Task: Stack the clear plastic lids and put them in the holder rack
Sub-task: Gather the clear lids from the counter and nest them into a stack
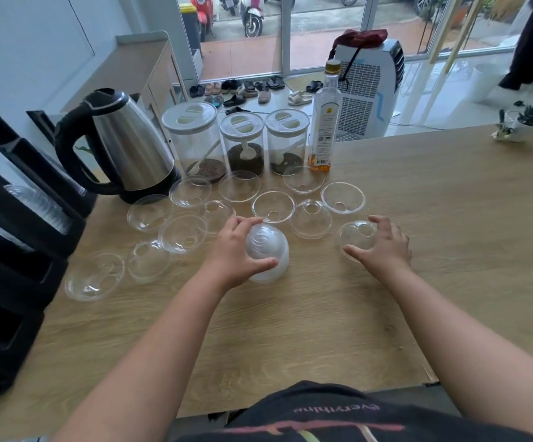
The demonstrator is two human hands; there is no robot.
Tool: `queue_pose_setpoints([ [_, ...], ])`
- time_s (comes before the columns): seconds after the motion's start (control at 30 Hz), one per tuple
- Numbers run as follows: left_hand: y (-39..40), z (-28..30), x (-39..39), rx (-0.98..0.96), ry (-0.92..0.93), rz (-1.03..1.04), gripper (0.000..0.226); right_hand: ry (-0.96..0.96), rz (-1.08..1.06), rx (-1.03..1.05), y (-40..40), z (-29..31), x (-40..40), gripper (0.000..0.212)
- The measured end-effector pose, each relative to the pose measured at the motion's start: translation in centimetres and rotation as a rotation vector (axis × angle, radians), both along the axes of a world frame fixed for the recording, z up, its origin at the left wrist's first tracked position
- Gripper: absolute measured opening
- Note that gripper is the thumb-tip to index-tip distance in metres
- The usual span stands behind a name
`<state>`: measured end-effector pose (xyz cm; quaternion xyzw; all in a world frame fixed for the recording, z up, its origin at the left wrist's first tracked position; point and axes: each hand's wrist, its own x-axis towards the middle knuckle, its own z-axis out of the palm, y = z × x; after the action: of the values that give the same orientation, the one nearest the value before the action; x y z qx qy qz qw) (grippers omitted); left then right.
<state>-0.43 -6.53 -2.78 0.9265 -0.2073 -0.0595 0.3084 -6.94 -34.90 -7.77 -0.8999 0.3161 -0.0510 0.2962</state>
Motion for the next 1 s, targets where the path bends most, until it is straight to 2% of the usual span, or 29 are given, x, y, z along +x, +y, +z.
queue_pose_setpoints([
  [0.1, 0.0, -0.2, 0.1, -0.012, 0.005, 0.023, 0.087, -0.066, -0.005, 0.017, 0.6, 0.5, 0.1, 0.082],
  [0.2, 0.1, -0.5, 0.0, -0.041, 0.022, 0.035, 0.085, -0.228, 0.027, 0.036, 2.1, 1.9, 0.3, 0.08],
  [0.33, 0.1, -0.8, -0.2, -0.078, 0.021, 0.055, 0.088, -0.419, 0.236, 0.085, 5.9, 5.3, 1.1, 0.074],
  [0.53, 2.0, 0.0, -0.9, -0.165, 0.116, 0.082, 0.129, -0.296, 0.538, 0.03, 11.4, 7.3, 2.7, 0.073],
  [0.67, 5.5, -0.1, -1.5, -0.087, 0.119, 0.091, 0.139, -0.235, 0.617, 0.01, 13.0, 6.3, 3.1, 0.075],
  [0.73, 7.2, -0.3, -1.5, -0.052, 0.131, 0.104, 0.133, -0.196, 0.639, -0.011, 13.2, 5.5, 3.2, 0.074],
  [0.8, 8.5, -0.5, -1.3, -0.036, 0.132, 0.123, 0.116, -0.157, 0.645, -0.029, 13.3, 4.8, 3.2, 0.075],
  [0.9, 9.5, -1.2, -0.6, -0.013, 0.044, 0.183, 0.084, -0.129, 0.634, -0.012, 13.2, 4.0, 3.2, 0.075],
  [1.0, 10.1, -2.0, 0.5, 0.088, -0.048, 0.263, 0.068, -0.132, 0.64, -0.024, 13.2, 3.7, 3.3, 0.076],
])
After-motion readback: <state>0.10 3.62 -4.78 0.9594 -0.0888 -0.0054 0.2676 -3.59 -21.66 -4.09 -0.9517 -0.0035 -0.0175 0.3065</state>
